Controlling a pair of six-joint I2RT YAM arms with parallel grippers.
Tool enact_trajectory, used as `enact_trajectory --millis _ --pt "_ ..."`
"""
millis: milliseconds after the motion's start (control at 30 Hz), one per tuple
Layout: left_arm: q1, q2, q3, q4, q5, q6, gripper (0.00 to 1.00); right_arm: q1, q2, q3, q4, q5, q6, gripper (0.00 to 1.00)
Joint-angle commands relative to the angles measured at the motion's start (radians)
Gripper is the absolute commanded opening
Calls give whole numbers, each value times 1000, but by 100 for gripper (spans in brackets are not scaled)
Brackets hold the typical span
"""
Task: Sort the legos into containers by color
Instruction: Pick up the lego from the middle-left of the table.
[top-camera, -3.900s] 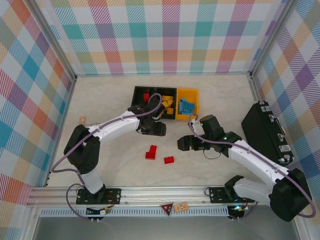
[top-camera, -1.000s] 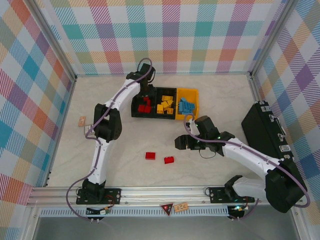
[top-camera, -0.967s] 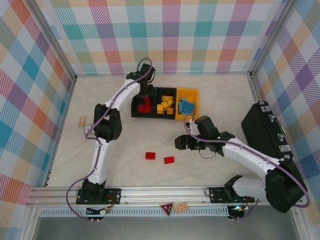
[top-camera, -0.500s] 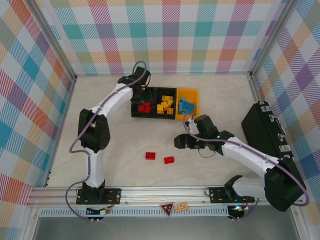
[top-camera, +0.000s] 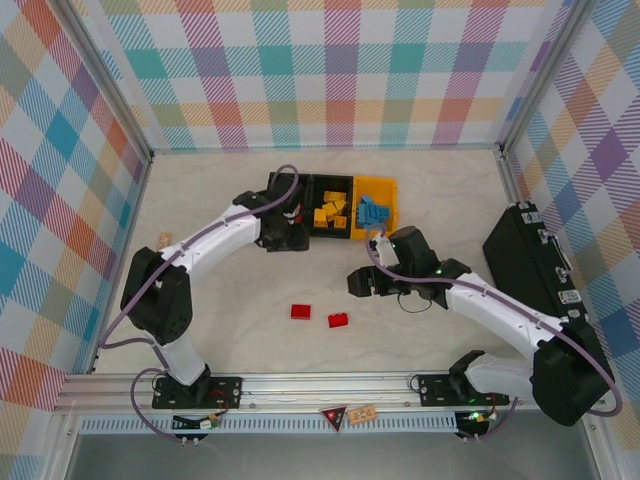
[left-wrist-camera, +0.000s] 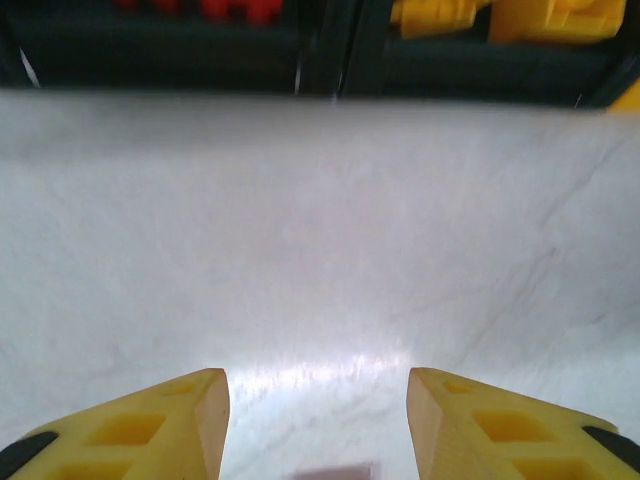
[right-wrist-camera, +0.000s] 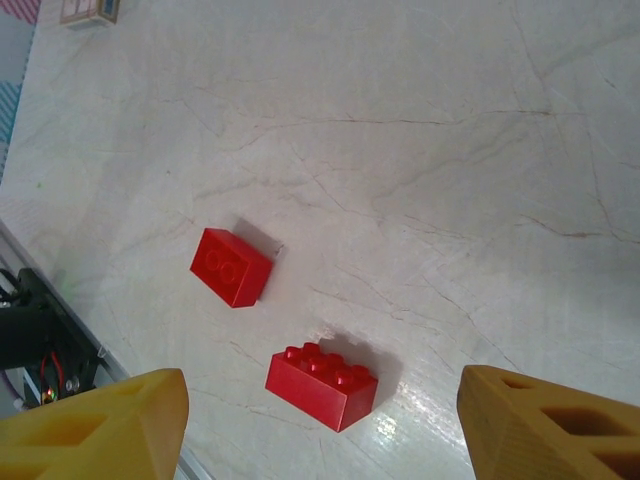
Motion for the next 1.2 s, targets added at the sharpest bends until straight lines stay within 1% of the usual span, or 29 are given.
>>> enact_trajectory --millis 0,133,333,500,700,800,900,1133,1167 --pt "-33 -75 -95 6 37 -83 54 9 -33 26 -20 -65 -66 72" --pt "-84 -120 -203 37 70 -160 56 23 -42 17 -43 -113 -92 72" --pt "-177 -141 -285 41 65 -250 62 64 -38 -20 -52 -110 -82 72" --pt "-235 -107 -327 55 71 -304 70 75 -41 -41 -26 -109 -66 72" --pt "-272 -42 -330 52 24 -323 70 81 -32 -36 -18 -109 -66 72" --pt "-273 -17 -332 67 21 -326 69 81 -32 -41 -15 -103 -64 72" --pt "-273 9 -333 77 11 -327 66 82 -29 -47 -7 -103 -61 72" --pt "-273 31 -329 102 11 -311 48 82 -22 -58 12 -99 -48 72" --pt "-273 29 -329 103 8 -310 47 83 -20 -58 12 -97 -47 72"
